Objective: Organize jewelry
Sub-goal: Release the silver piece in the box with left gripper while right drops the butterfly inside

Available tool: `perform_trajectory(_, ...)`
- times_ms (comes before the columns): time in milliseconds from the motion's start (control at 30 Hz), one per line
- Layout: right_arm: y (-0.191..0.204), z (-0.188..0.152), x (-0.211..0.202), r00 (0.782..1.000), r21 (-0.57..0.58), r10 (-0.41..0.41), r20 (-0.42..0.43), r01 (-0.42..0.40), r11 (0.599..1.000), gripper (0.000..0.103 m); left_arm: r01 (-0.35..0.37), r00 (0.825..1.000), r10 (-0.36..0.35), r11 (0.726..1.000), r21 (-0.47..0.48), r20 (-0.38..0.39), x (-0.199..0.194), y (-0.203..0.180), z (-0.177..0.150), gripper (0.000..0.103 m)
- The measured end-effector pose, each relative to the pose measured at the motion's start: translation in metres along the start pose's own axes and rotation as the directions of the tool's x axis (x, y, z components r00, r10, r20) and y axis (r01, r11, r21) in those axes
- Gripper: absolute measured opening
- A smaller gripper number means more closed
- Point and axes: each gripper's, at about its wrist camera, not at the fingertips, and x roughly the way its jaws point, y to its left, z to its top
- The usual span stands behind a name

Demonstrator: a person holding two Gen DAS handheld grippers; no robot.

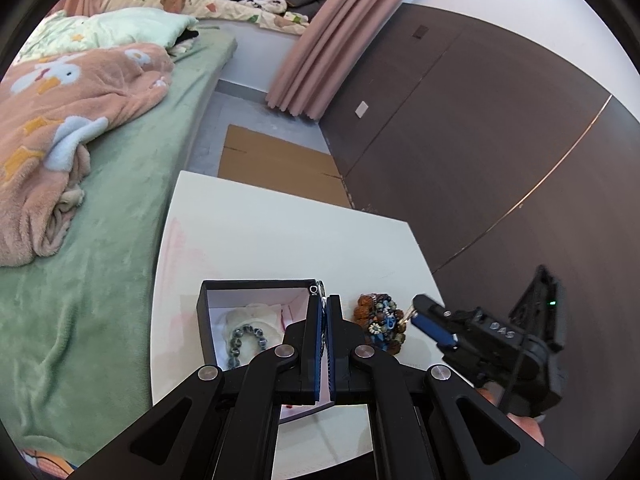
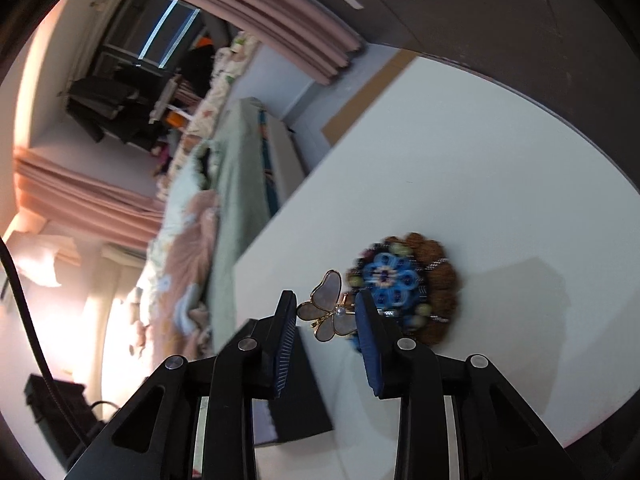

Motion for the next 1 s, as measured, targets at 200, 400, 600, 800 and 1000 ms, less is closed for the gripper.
perform_trajectory(200, 0.022, -0.006, 0.011, 0.995, -0.042, 0.095, -0.038, -0.096, 0.994, 0.032, -0.013, 0.997, 0.007, 0.997, -0.077, -0.079, 0.021, 0.019, -0.002, 0.004)
perform_trajectory(400, 0.051, -0.021, 0.030, 0.982, -0.122, 0.156, -0.106, -0.169, 0.978, 0.032, -0.051, 0.997, 0.045, 0.994, -0.096, -0.064, 0.014, 0.032, -0.008, 0.053)
perform_trajectory(600, 0.070, -0.033, 0.048, 0.977, -0.172, 0.147, -0.156, -0.173, 0.970, 0.032, -0.073, 0.997, 0.072, 0.988, -0.138, -0.015, -0.004, 0.051, -0.006, 0.063)
perform_trajectory(800, 0.077, -0.037, 0.055, 0.961, -0.169, 0.197, -0.192, -0.230, 0.958, 0.066, -0.093, 0.996, 0.094, 0.981, -0.168, 0.001, -0.017, 0.061, -0.003, 0.063)
perform_trajectory(1000, 0.067, -0.033, 0.047, 0.974, -0.141, 0.168, -0.149, -0.190, 0.972, 0.074, -0.103, 0.994, 0.105, 0.986, -0.128, 0.010, -0.019, 0.047, -0.002, 0.063)
